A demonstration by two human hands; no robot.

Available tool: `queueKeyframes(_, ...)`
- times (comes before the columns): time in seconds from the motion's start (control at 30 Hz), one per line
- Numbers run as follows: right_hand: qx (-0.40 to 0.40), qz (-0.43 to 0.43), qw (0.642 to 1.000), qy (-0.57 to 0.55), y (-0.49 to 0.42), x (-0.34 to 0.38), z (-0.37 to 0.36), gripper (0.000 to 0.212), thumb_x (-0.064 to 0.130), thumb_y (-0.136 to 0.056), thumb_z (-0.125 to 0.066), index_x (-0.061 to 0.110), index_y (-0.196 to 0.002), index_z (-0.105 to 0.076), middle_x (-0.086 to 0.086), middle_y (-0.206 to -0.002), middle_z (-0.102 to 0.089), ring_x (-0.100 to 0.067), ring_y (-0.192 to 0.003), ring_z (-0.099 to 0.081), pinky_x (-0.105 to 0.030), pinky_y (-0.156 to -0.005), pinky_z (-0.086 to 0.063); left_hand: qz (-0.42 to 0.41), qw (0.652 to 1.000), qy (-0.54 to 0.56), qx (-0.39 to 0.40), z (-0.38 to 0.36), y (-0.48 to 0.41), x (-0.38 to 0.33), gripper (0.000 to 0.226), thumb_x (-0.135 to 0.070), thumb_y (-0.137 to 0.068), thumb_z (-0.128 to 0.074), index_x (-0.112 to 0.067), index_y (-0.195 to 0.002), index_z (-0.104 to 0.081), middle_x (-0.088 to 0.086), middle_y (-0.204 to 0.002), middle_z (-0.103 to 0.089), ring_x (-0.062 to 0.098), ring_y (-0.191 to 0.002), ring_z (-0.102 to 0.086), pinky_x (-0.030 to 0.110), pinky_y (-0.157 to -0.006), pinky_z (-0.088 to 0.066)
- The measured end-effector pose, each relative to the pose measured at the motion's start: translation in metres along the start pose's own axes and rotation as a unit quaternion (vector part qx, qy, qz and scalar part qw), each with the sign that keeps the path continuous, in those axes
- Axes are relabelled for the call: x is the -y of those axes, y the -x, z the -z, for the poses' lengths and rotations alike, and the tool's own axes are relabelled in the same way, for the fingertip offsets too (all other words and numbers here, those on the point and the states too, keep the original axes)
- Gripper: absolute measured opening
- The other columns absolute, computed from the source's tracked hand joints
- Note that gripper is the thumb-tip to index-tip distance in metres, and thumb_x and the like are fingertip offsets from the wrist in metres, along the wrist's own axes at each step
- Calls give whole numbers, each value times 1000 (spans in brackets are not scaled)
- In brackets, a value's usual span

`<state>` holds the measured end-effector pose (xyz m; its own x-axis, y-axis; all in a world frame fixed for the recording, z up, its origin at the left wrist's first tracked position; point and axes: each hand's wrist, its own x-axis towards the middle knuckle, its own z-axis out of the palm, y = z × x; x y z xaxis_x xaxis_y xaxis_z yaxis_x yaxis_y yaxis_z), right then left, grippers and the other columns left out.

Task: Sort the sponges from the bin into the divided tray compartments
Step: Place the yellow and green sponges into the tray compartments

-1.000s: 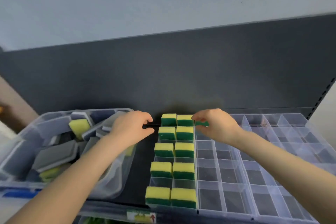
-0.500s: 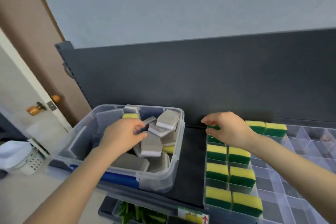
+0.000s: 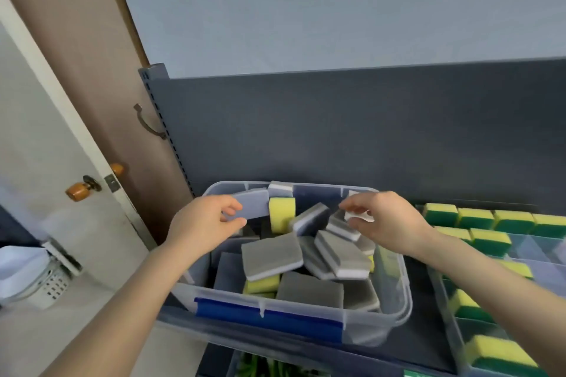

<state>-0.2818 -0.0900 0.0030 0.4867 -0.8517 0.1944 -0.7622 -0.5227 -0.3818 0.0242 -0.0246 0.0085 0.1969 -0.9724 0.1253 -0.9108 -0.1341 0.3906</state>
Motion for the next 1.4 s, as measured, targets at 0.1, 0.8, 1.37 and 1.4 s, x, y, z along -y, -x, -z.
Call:
queueKeyframes(0.1,-5,-3,1000,-2,-10,23,-16,25,23,-85,-61,26,-110,-66,11,-101,-69,-11,-94,-62,-26,-82,-48,-13,999,19,24,-1,-9,22,25,-40,-82,-70,-35,-106,-65,-18,-100,-66,-3,-84,-61,30,-80,-53)
queueKeyframes(0.8,87,-6,996,7,-33,44,-70,30,28,-85,-59,33,-114,-63,9,-109,-68,-15,-99,-61,-30,-83,-50,-89,981,-163,63,-23,-34,55,65,-46,-78,-66,-36,-137,-41,-12,-137,-48,15,-122,-47,33,-89,-47)
queueKeyframes(1.37,85,6,996,-25,-41,33,-73,30,27,-85,-60,32,-114,-63,12,-107,-68,-10,-97,-62,-27,-84,-50,-200,956,-102,189,-67,-17,17,67,-41,-78,-69,-39,-138,-41,-13,-132,-48,10,-115,-48,34,-89,-50)
queueKeyframes(1.4,83,7,996,-28,-41,31,-73,29,27,-84,-60,33,-113,-63,13,-106,-68,-10,-96,-62,-28,-84,-51,-183,965,-68,174,-63,-19,17,59,-38,-80,-67,-39,-135,-45,-13,-129,-52,9,-110,-51,32,-87,-51)
